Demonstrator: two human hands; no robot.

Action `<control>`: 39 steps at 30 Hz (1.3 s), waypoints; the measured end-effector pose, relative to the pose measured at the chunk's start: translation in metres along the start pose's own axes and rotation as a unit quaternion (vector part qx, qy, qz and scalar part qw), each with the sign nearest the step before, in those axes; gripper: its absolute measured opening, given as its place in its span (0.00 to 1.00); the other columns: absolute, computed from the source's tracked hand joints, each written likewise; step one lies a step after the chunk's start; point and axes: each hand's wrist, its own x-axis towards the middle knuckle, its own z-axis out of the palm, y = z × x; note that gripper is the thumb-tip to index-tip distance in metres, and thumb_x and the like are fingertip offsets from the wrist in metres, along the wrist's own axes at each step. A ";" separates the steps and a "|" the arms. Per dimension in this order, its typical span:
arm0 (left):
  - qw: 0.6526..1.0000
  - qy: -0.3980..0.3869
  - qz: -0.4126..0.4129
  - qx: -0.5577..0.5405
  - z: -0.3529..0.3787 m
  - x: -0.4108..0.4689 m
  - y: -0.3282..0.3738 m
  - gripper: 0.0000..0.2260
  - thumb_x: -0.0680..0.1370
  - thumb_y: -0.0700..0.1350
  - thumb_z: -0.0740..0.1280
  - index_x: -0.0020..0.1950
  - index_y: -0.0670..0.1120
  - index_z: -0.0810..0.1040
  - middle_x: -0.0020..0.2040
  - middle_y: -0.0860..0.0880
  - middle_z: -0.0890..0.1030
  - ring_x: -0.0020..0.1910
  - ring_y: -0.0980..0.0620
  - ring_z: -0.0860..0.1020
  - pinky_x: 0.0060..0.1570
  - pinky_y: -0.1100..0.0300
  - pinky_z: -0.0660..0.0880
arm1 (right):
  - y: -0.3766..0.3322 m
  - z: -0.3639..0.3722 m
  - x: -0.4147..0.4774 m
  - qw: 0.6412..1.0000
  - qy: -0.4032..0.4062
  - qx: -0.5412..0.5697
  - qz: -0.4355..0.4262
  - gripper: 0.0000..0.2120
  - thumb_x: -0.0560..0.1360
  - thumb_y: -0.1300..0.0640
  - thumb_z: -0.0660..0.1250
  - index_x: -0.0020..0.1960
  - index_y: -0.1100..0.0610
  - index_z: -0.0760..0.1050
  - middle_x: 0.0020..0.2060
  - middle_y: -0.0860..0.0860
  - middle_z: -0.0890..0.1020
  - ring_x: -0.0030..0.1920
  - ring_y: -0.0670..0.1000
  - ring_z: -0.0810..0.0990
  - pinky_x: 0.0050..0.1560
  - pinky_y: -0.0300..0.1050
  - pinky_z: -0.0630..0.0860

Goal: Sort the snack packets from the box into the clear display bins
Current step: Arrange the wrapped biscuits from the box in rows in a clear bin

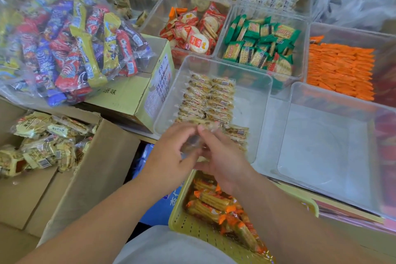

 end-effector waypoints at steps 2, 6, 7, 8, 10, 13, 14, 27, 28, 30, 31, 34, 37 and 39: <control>0.996 -0.082 0.018 0.026 0.002 0.007 -0.001 0.18 0.79 0.44 0.72 0.69 0.51 0.78 0.73 0.55 0.74 0.73 0.57 0.70 0.72 0.60 0.66 | -0.002 -0.010 0.007 0.998 0.063 0.022 -0.013 0.09 0.82 0.52 0.65 0.60 0.54 0.78 0.49 0.53 0.86 0.49 0.50 0.86 0.50 0.54 0.84; 0.993 -0.070 -0.017 0.098 -0.006 0.021 -0.011 0.25 0.80 0.54 0.70 0.76 0.58 0.70 0.81 0.55 0.63 0.79 0.57 0.58 0.73 0.60 0.54 | -0.032 -0.048 0.020 0.978 0.124 -0.106 -0.128 0.08 0.83 0.56 0.64 0.60 0.48 0.77 0.51 0.46 0.86 0.49 0.49 0.85 0.47 0.52 0.84; 0.991 -0.049 -0.042 0.120 -0.010 0.027 -0.017 0.26 0.79 0.55 0.71 0.76 0.56 0.69 0.81 0.52 0.63 0.79 0.54 0.58 0.74 0.58 0.55 | -0.042 -0.061 0.025 0.950 0.165 -0.210 -0.159 0.07 0.82 0.55 0.64 0.59 0.47 0.75 0.49 0.45 0.86 0.46 0.49 0.85 0.43 0.50 0.82; 0.985 -0.040 -0.073 0.152 -0.014 0.034 -0.025 0.27 0.79 0.55 0.71 0.77 0.54 0.69 0.81 0.48 0.63 0.80 0.49 0.59 0.76 0.54 0.56 | -0.052 -0.073 0.030 0.906 0.201 -0.324 -0.184 0.06 0.82 0.55 0.64 0.58 0.46 0.72 0.47 0.44 0.85 0.42 0.49 0.83 0.40 0.47 0.78; 0.959 -0.074 -0.149 0.230 -0.021 0.046 -0.042 0.31 0.80 0.57 0.68 0.81 0.50 0.64 0.83 0.42 0.56 0.81 0.41 0.57 0.78 0.48 0.57 | -0.070 -0.096 0.043 0.799 0.224 -0.519 -0.203 0.07 0.81 0.54 0.65 0.59 0.47 0.74 0.47 0.48 0.83 0.43 0.53 0.80 0.41 0.46 0.75; 0.912 -0.181 -0.234 0.282 -0.021 0.052 -0.069 0.36 0.83 0.60 0.61 0.84 0.45 0.52 0.85 0.44 0.40 0.83 0.41 0.52 0.79 0.49 0.55 | -0.090 -0.110 0.063 0.670 0.187 -0.699 -0.166 0.12 0.80 0.58 0.63 0.60 0.48 0.79 0.51 0.53 0.83 0.49 0.58 0.79 0.48 0.51 0.79; 0.904 -0.203 -0.243 0.287 -0.019 0.052 -0.075 0.37 0.84 0.61 0.60 0.84 0.42 0.49 0.84 0.45 0.38 0.83 0.43 0.52 0.78 0.51 0.57 | -0.093 -0.109 0.067 0.628 0.170 -0.745 -0.146 0.14 0.79 0.60 0.62 0.60 0.47 0.79 0.50 0.53 0.83 0.48 0.57 0.77 0.47 0.51 0.79; 0.906 -0.151 -0.143 0.368 -0.011 0.014 -0.084 0.18 0.85 0.55 0.58 0.66 0.45 0.79 0.74 0.45 0.67 0.55 0.46 0.81 0.56 0.55 0.76 | -0.062 -0.116 0.104 0.439 0.101 -0.892 -0.040 0.15 0.73 0.65 0.64 0.56 0.52 0.79 0.47 0.51 0.80 0.49 0.53 0.72 0.54 0.49 0.70; 0.908 -0.146 -0.136 0.368 -0.011 0.014 -0.086 0.18 0.85 0.55 0.58 0.66 0.46 0.79 0.74 0.45 0.67 0.54 0.46 0.82 0.57 0.54 0.77 | -0.059 -0.121 0.107 0.444 0.095 -0.890 -0.034 0.15 0.73 0.65 0.64 0.56 0.53 0.78 0.44 0.51 0.79 0.46 0.53 0.71 0.49 0.48 0.71; 0.913 -0.143 -0.132 0.360 -0.011 0.016 -0.087 0.18 0.85 0.55 0.58 0.67 0.46 0.80 0.74 0.46 0.67 0.55 0.46 0.81 0.58 0.53 0.77 | -0.055 -0.128 0.113 0.463 0.081 -0.882 -0.014 0.13 0.75 0.65 0.64 0.56 0.54 0.77 0.41 0.51 0.76 0.45 0.53 0.74 0.42 0.48 0.72; 0.914 -0.144 -0.134 0.354 -0.010 0.018 -0.087 0.19 0.85 0.55 0.59 0.67 0.46 0.80 0.74 0.45 0.67 0.57 0.46 0.81 0.58 0.53 0.77 | -0.054 -0.131 0.116 0.476 0.073 -0.877 -0.004 0.12 0.76 0.65 0.64 0.57 0.55 0.75 0.40 0.51 0.75 0.43 0.53 0.75 0.40 0.48 0.72; 0.917 -0.149 -0.146 0.341 -0.007 0.020 -0.088 0.20 0.84 0.56 0.60 0.68 0.45 0.79 0.77 0.46 0.64 0.61 0.47 0.80 0.61 0.54 0.76 | -0.051 -0.136 0.128 0.497 0.061 -0.866 0.011 0.08 0.80 0.61 0.61 0.58 0.55 0.73 0.39 0.51 0.74 0.37 0.50 0.72 0.32 0.44 0.67; 0.919 -0.154 -0.149 0.332 -0.006 0.019 -0.092 0.20 0.84 0.56 0.61 0.70 0.45 0.78 0.79 0.46 0.62 0.64 0.47 0.78 0.63 0.53 0.75 | -0.048 -0.136 0.139 0.498 0.053 -0.865 0.033 0.10 0.78 0.63 0.61 0.58 0.55 0.74 0.40 0.50 0.77 0.37 0.49 0.74 0.31 0.43 0.67; 0.920 -0.155 -0.150 0.326 -0.005 0.018 -0.094 0.20 0.84 0.56 0.61 0.70 0.45 0.77 0.79 0.47 0.61 0.66 0.48 0.77 0.65 0.53 0.75 | -0.046 -0.138 0.145 0.494 0.033 -0.867 0.056 0.14 0.77 0.64 0.61 0.60 0.55 0.75 0.43 0.50 0.80 0.40 0.51 0.78 0.33 0.43 0.71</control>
